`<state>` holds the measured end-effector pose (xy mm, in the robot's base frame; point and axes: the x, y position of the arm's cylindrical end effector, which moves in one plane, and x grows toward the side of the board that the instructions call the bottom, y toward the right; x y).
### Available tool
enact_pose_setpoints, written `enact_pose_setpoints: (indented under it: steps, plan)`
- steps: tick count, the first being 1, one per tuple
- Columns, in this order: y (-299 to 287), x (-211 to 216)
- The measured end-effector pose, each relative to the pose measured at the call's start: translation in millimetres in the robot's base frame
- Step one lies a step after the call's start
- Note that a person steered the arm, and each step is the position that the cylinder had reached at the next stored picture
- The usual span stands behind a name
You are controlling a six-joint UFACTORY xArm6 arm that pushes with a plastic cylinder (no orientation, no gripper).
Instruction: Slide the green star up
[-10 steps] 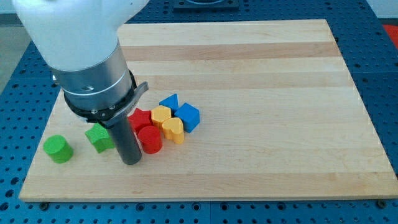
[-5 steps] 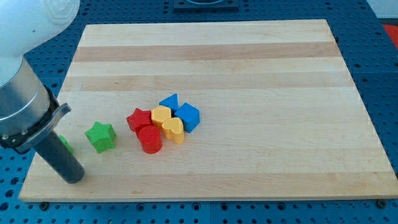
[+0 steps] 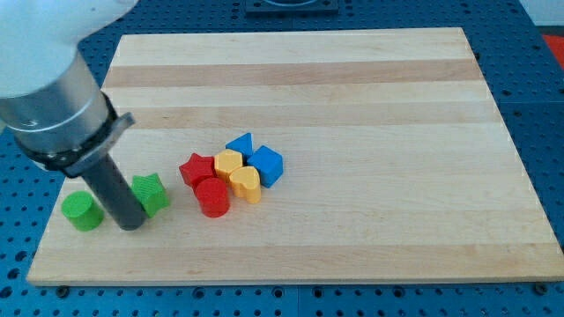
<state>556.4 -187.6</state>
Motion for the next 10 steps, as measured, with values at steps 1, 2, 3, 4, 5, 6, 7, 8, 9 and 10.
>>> enact_pose_setpoints:
  steps: [1,2,3,4,5,6,7,8,9,10]
  plan:
    - [27.3,1.4]
    - [42.3,1.4]
    - [39.7,-3.5]
    - [23.4,-10.3]
    - [1.4,-14.2]
    - [-12.2,-25.7]
    - [-12.6,-57.4]
    - [-12.6,-84.8]
    - [-16.4,-86.1]
    - [-48.1,-78.1]
